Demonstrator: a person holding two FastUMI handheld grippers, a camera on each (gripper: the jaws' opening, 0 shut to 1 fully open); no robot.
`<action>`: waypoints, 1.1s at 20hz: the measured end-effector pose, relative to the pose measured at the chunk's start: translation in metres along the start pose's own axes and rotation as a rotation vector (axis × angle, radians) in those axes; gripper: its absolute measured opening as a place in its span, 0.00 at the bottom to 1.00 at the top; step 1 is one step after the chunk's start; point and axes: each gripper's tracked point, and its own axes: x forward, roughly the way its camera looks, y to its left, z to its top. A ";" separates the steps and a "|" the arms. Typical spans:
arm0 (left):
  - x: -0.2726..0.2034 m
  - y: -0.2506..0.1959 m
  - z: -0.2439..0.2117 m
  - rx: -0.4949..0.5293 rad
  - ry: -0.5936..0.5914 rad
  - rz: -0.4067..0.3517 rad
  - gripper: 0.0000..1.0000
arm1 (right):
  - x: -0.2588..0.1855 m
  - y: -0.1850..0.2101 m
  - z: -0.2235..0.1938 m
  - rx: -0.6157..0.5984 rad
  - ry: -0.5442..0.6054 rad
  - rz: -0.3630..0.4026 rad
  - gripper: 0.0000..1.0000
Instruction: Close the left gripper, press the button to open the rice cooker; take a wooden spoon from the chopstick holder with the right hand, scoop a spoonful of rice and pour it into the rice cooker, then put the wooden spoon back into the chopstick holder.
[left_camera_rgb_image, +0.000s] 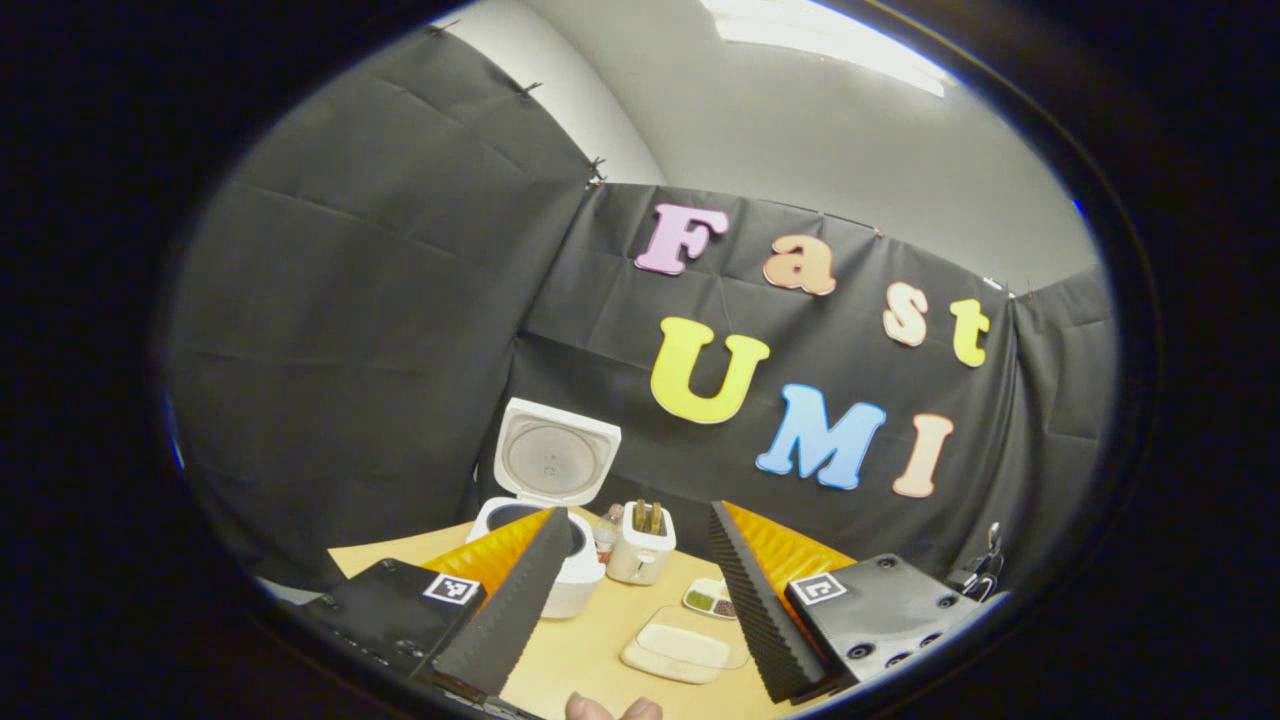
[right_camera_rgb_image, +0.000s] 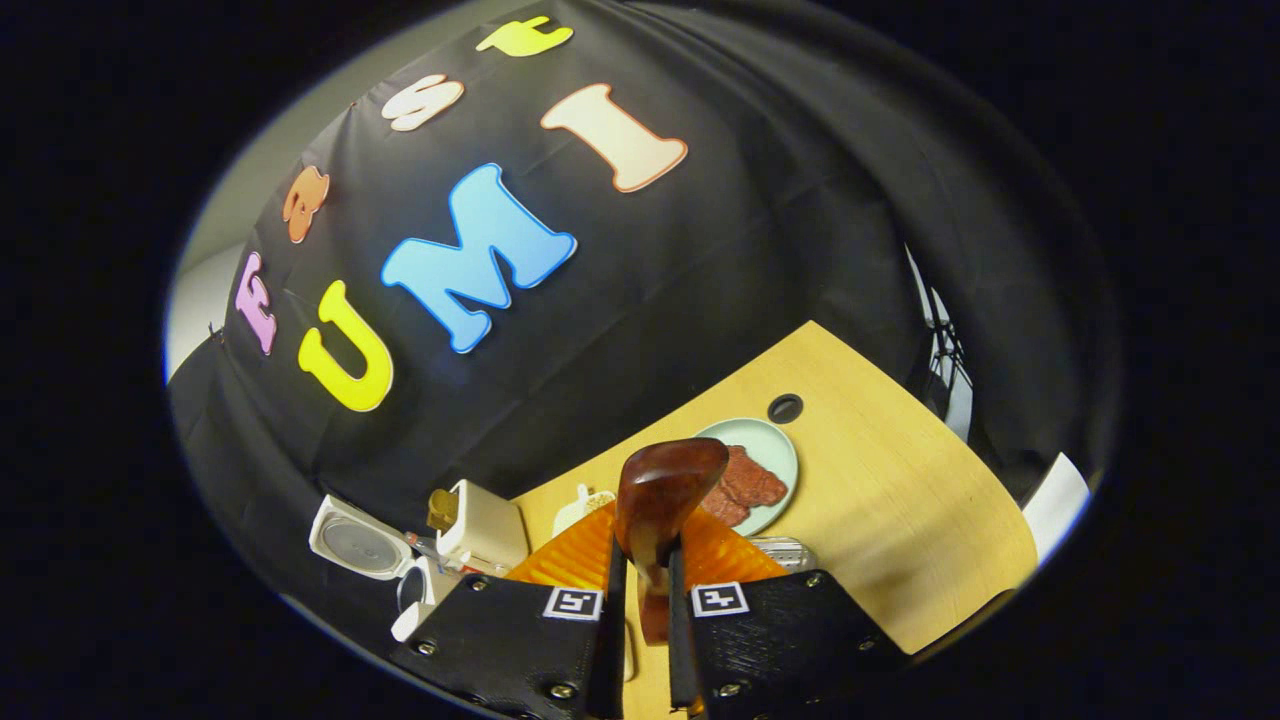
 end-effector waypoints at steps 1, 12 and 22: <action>-0.001 -0.010 -0.002 0.023 0.006 -0.005 0.92 | 0.006 -0.011 -0.002 -0.007 0.000 -0.020 0.18; -0.018 -0.025 -0.013 0.106 0.059 0.049 0.92 | 0.052 -0.058 -0.032 -0.118 0.026 -0.143 0.18; -0.013 -0.046 -0.022 0.089 0.072 0.013 0.93 | 0.026 -0.069 -0.045 -0.256 0.060 -0.137 0.35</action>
